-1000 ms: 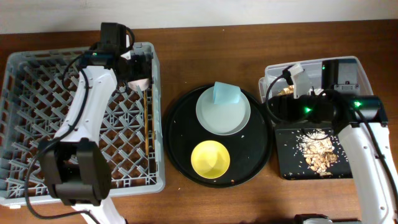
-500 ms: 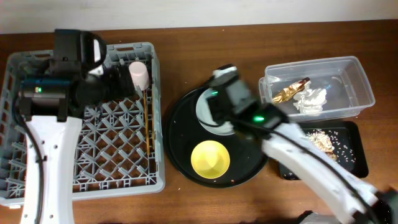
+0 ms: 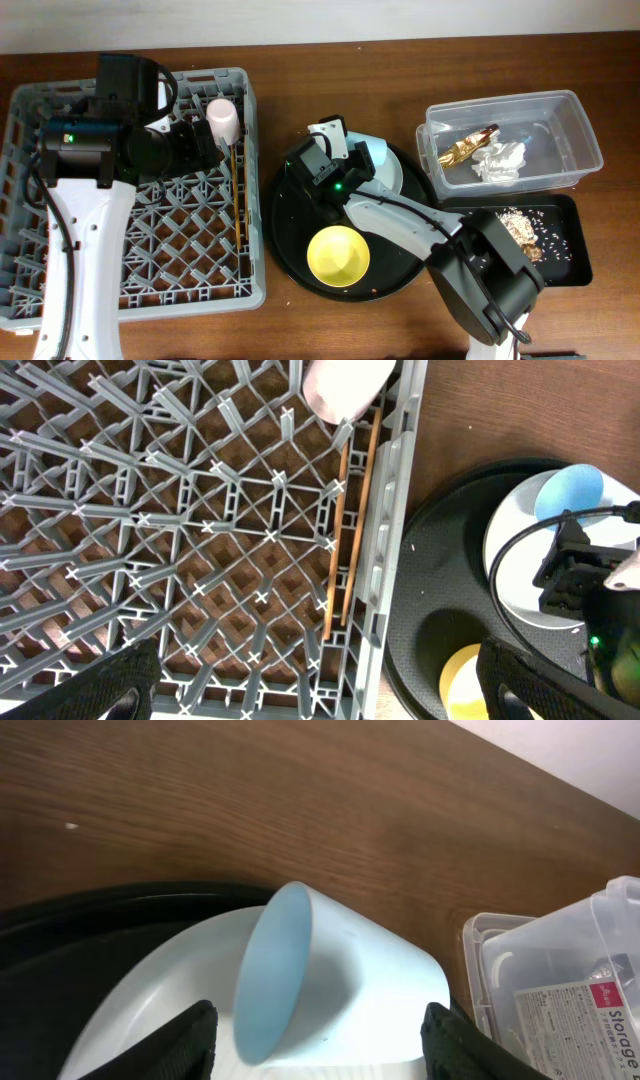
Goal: Sort waste into correct bins and load items into the dishwasher rack
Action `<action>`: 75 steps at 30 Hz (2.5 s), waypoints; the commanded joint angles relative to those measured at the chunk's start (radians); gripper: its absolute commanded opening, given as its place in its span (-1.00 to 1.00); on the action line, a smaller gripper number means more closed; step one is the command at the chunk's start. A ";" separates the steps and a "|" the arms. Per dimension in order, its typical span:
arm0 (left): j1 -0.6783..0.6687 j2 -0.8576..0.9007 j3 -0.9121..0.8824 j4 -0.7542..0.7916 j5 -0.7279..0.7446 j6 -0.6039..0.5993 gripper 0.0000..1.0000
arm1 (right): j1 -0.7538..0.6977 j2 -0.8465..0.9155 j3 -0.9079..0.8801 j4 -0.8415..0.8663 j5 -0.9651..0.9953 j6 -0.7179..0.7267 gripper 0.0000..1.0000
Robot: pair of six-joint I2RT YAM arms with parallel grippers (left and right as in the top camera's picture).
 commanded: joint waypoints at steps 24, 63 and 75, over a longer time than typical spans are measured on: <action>0.000 0.002 -0.010 0.018 -0.006 -0.013 0.99 | -0.047 -0.292 0.037 -0.428 -0.039 0.010 -0.92; 0.000 0.002 -0.010 0.068 0.335 0.274 0.99 | -0.320 -0.763 -0.179 -0.793 -0.934 0.004 0.40; 0.000 0.002 -0.015 0.067 0.333 0.274 0.99 | 0.116 -0.491 -0.297 -0.443 -0.290 0.143 0.40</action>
